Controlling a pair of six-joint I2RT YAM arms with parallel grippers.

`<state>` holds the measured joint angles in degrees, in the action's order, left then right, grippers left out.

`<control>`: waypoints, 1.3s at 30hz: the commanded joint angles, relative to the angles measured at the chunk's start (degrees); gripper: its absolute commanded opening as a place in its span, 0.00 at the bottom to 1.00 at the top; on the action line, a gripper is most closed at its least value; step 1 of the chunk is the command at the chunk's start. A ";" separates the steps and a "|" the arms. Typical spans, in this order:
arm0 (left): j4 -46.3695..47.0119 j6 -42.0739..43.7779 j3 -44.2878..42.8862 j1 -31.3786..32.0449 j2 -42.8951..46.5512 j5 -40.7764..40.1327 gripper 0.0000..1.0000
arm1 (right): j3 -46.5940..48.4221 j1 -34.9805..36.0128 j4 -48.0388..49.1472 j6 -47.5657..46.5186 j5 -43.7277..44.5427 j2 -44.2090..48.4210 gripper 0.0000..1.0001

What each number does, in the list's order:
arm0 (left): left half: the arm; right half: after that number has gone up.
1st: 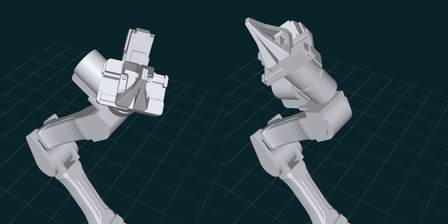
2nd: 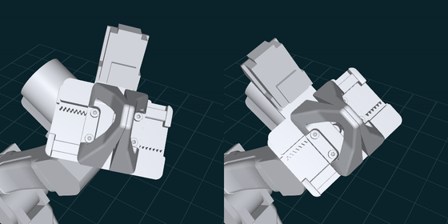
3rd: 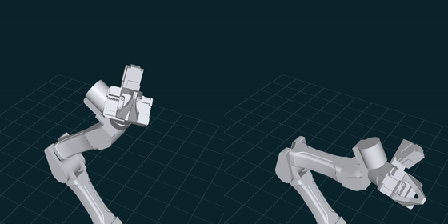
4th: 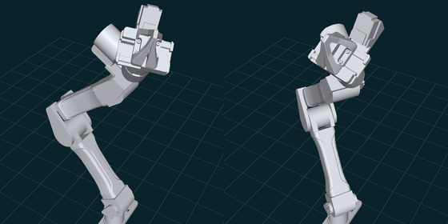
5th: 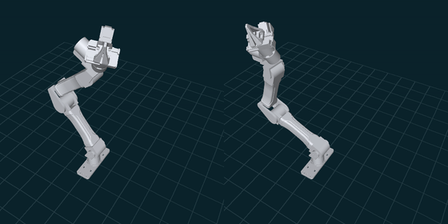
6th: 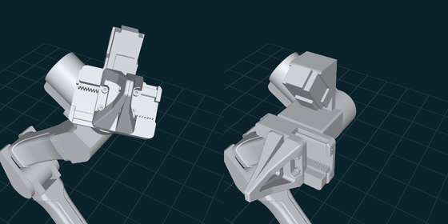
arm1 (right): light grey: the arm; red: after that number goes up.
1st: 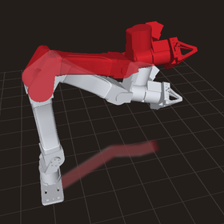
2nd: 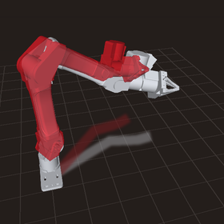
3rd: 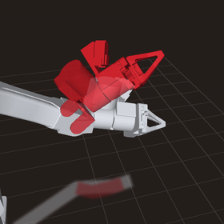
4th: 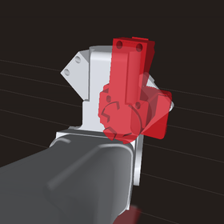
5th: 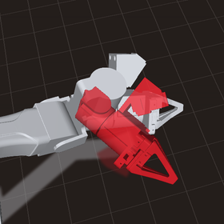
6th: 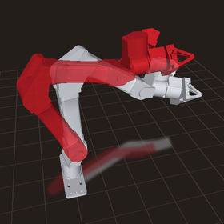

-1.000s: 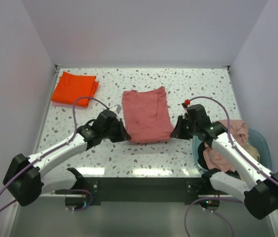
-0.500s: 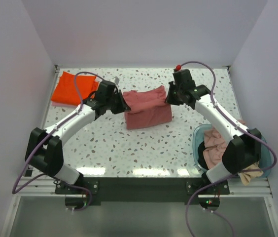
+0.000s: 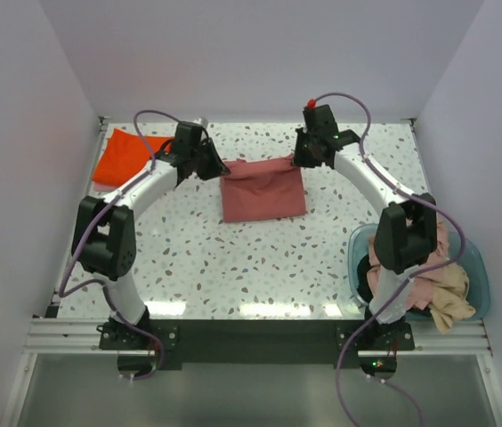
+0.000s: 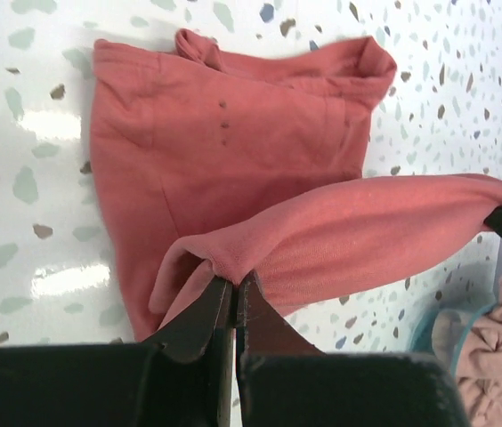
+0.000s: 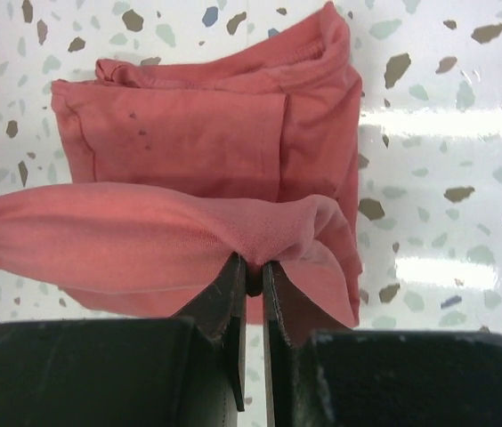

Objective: Fold and stack the t-shirts
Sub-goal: Fold the tshirt, then neatly place the folded tshirt to the corner

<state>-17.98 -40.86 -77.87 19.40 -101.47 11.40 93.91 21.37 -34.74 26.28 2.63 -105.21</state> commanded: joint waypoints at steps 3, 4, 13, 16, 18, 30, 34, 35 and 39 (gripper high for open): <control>2.60 1.14 -6.94 -1.99 -6.53 -1.02 0.00 | 8.73 -1.24 2.40 -2.55 0.44 -8.41 0.00; 2.25 1.05 -7.65 -2.34 -7.59 -1.46 0.00 | 9.62 -1.24 2.40 -2.47 0.62 -9.57 0.00; -2.68 3.68 -18.90 -4.72 -16.04 -6.74 1.00 | 24.92 -1.94 -4.11 -3.61 2.03 -20.74 0.86; -0.32 4.38 -14.45 -4.72 -12.53 -6.30 1.00 | 18.70 -1.94 -1.13 -3.87 1.15 -15.74 0.94; 1.01 5.26 -9.53 -4.63 -9.73 -4.64 1.00 | 12.22 -1.94 1.50 -3.96 0.10 -10.74 0.99; -1.00 10.54 -5.35 -0.24 -13.13 -7.60 1.00 | -23.65 -1.85 12.51 -0.18 -11.69 12.82 0.99; -6.36 9.75 -8.09 1.87 -17.44 -14.03 1.00 | -29.47 -1.85 11.01 0.00 -11.59 19.84 0.99; -6.46 9.75 -8.09 2.83 -18.75 -14.56 1.00 | -30.44 -1.94 10.92 0.08 -11.95 21.00 0.99; -7.94 9.40 -10.28 4.94 -22.10 -17.72 0.97 | -34.04 -1.85 9.08 0.17 -12.56 25.66 0.99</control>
<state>-21.82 -31.88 -86.32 22.90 -119.61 -1.96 61.47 19.55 -26.04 25.87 -7.73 -84.27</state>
